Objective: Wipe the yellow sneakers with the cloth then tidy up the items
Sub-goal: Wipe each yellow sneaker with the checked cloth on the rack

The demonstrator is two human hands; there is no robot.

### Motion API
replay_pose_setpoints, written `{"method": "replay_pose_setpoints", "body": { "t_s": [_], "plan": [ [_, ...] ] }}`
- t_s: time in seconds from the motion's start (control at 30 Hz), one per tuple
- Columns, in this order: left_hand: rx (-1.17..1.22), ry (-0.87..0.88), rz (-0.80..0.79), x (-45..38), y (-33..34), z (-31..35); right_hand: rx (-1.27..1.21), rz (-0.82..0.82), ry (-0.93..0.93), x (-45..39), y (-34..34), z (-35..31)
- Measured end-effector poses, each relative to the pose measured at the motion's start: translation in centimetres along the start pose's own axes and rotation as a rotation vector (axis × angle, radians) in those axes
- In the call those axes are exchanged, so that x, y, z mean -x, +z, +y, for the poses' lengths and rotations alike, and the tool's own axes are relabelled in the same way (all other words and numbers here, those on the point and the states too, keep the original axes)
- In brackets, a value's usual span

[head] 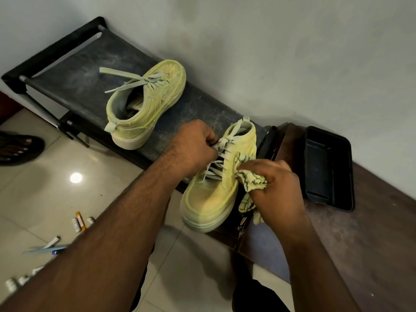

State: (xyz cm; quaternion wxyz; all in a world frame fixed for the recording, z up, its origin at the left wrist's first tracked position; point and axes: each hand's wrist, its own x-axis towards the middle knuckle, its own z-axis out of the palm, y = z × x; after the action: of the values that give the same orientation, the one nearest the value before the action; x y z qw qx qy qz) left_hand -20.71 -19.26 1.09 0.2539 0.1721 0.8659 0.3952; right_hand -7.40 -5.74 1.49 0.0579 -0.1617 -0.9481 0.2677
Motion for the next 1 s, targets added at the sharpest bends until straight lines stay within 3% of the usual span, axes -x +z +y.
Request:
{"method": "replay_pose_setpoints", "body": {
  "t_s": [0.1, 0.17, 0.33, 0.4, 0.6, 0.8, 0.87, 0.93, 1.0],
  "plan": [
    [-0.001, -0.009, -0.004, 0.0, 0.0, 0.2, -0.094, -0.198, -0.078, 0.6, -1.6, -0.1],
    [0.0, -0.006, -0.012, 0.1, 0.0, 0.4, -0.127, -0.222, -0.082, 0.6, -2.0, -0.1],
    [-0.003, 0.013, -0.027, 0.3, 0.4, 0.6, -0.073, 0.085, 0.037, -1.2, -0.3, 0.0],
    [0.003, 0.015, -0.022, 0.3, 0.4, 0.5, -0.062, 0.117, 0.059, -1.4, 0.2, 0.1],
    [0.009, 0.01, -0.031, 0.1, 0.4, 0.4, -0.082, -0.342, -0.042, -0.2, -1.9, -1.1],
    [-0.021, 0.02, -0.002, 0.4, 0.8, 0.8, 0.054, 0.028, -0.005, -2.1, 0.0, -0.5],
    [-0.024, 0.018, 0.002, 0.5, 0.9, 0.8, 0.075, 0.055, -0.014, -2.2, 0.1, 0.0],
    [-0.018, 0.022, 0.001, 0.4, 0.9, 0.7, 0.036, -0.047, -0.05, -1.9, -0.6, -0.1],
    [-0.01, 0.031, 0.002, 0.4, 0.8, 0.7, -0.084, -0.263, -0.048, -1.8, -2.0, -0.6]
  ]
}}
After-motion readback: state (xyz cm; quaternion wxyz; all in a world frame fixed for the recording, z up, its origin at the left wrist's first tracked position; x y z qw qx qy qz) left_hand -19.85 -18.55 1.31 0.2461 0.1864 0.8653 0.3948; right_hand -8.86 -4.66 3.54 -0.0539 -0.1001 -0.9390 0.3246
